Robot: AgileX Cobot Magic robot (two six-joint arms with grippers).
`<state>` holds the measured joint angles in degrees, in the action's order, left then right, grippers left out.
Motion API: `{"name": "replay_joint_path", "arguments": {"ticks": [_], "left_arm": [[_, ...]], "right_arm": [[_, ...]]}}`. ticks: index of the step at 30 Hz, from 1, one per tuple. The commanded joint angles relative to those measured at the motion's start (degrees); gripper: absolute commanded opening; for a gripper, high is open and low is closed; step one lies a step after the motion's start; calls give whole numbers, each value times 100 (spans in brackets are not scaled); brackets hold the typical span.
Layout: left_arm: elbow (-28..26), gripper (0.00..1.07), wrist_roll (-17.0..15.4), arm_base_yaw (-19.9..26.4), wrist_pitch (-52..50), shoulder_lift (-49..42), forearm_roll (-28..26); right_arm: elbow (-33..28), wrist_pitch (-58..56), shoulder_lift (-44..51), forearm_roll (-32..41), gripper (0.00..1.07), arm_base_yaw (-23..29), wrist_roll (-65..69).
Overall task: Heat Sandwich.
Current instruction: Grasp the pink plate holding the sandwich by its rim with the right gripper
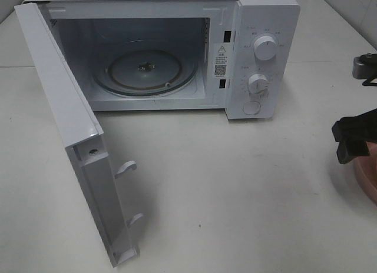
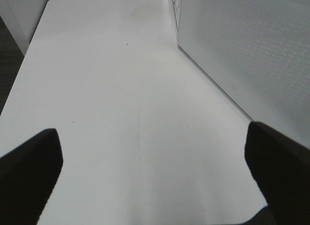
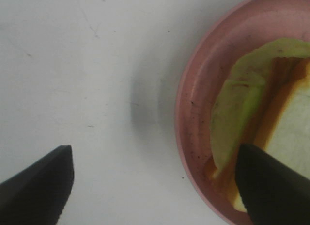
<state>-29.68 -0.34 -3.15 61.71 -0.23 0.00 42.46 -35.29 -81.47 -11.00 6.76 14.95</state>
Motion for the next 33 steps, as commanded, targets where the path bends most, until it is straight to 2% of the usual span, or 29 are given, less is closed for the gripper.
{"name": "replay_joint_path", "arguments": {"ticks": [1,9,22,33], "left_arm": [[6,98,-23,11,-29,-97,0],[6,98,-23,11,-29,-97,0],[6,98,-23,11,-29,-97,0],[6,98,-23,11,-29,-97,0]], "right_arm": [[57,52,-160,-103,85,-120,-97],[372,201,-808,-189,83,-275,-120],[395,561,-1730,-229,81,-275,-189],[395,630,-2057,-229,80,-275,-235]]}}
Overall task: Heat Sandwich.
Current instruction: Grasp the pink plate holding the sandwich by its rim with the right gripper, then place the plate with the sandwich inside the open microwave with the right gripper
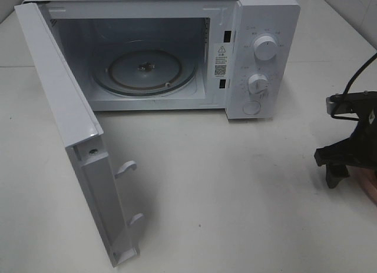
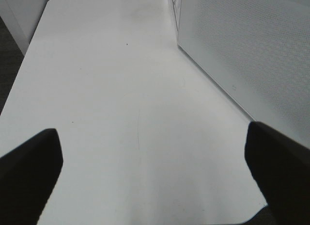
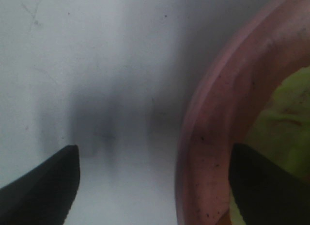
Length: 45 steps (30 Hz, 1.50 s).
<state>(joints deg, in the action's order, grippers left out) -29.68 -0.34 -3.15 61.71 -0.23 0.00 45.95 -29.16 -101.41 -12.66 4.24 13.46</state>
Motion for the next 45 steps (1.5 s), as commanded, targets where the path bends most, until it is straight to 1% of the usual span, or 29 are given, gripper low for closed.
{"name": "replay_joint_path", "arguments": {"ticks": [1,7,8,10,12,13,14,15,16,17,18,19,21,23,35,45], "left_arm": [[6,98,-23,11,-29,-97,0],[6,98,-23,11,-29,-97,0],[6,98,-23,11,-29,-97,0],[6,98,-23,11,-29,-97,0],[6,98,-23,11,-29,-97,0],[6,98,-23,11,-29,-97,0],[6,98,-23,11,-29,-97,0],[6,98,-23,11,-29,-97,0],[6,98,-23,11,-29,-97,0],[6,98,-23,11,-29,-97,0],[6,98,-23,11,-29,-97,0],[6,98,-23,11,-29,-97,0],[6,98,-23,11,-29,-97,0],[6,98,-23,11,-29,-97,0],[6,98,-23,11,-29,-97,0],[6,98,-23,11,-29,-97,0]], "right_arm": [[46,17,-63,-63,80,-23,-86],[46,-34,-74,-57,75,-23,-97],[46,-46,-74,-57,72,-23,-97],[46,-52,-74,-57,71,-23,-97],[46,-52,-74,-57,66,-23,-97],[46,-52,-74,-63,56,-23,-74],[46,-52,-74,-63,49,-23,-40],[46,-52,-74,-63,49,-23,-40],[46,-52,-74,-63,41,-23,23],[46,-63,-74,-63,32,-23,115],[46,-74,-74,-69,15,-23,160],[46,-74,-74,-69,15,-23,160],[46,-74,-74,-109,0,-23,115],[46,-52,-74,-229,0,-23,97],[46,-92,-74,-286,0,-23,97],[46,-573,80,-676,0,34,418]]}}
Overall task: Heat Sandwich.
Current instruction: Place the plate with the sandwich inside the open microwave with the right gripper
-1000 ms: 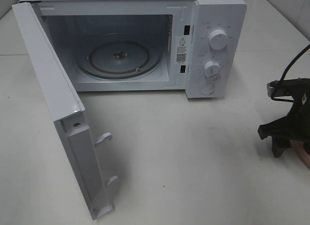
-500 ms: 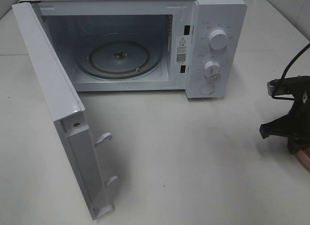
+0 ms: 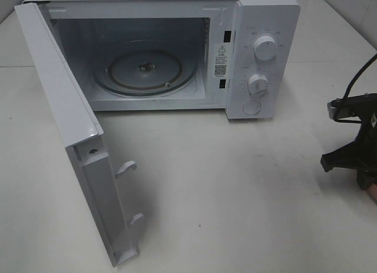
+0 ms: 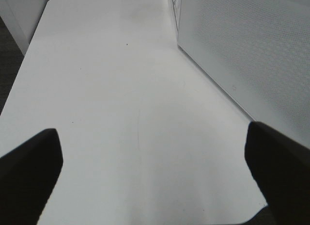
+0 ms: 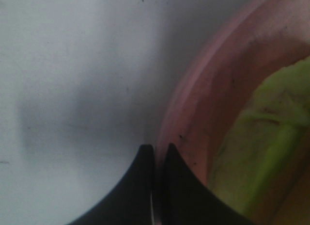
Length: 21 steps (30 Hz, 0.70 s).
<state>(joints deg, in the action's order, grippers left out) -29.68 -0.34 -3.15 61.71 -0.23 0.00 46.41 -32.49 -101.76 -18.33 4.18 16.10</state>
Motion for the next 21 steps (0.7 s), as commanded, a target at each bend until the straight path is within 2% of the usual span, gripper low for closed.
{"name": "replay_joint_path", "arguments": {"ticks": [1,9,21], "left_arm": [[6,98,-23,11,-29,-97,0],[6,98,-23,11,-29,-97,0],[6,98,-23,11,-29,-97,0]], "right_arm": [[11,-309,149,-172,0,97,160],[11,-716,372,-682,0,510,573],[0,-1352,785,-802,0,997,579]]}}
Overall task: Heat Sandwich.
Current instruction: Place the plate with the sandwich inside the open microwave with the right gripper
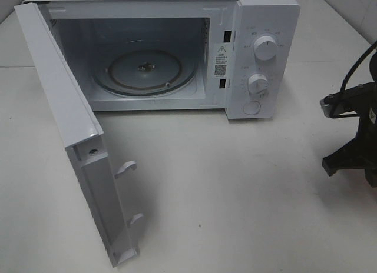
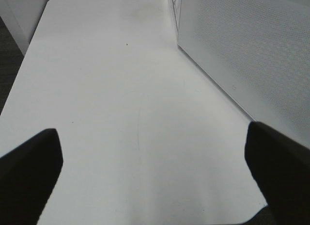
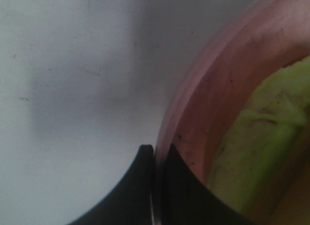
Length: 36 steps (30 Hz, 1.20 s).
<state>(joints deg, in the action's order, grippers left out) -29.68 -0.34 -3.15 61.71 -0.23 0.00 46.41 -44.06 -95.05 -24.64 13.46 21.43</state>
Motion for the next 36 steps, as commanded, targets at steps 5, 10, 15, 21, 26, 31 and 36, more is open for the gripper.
{"name": "replay_joint_path", "arguments": {"ticks": [5,10,15,21,26,31,36], "left_arm": [[6,98,-23,11,-29,-97,0],[6,98,-23,11,-29,-97,0],[6,98,-23,11,-29,-97,0],[6,98,-23,11,-29,-97,0],[6,98,-23,11,-29,-97,0],[6,98,-23,11,-29,-97,0],[6,98,-23,11,-29,-97,0]], "right_arm": [[0,-464,332,-183,0,390,52],[0,-699,481,-178,0,636,52],[0,-859,636,-166,0,957,52],[0,-1066,985,-29,0,1438,11],[0,-1197,1226,-17,0,1816,-29],[0,-1301,1444,-11,0,2177,-132],[0,-1381,1576,155,0,2487,-264]]}}
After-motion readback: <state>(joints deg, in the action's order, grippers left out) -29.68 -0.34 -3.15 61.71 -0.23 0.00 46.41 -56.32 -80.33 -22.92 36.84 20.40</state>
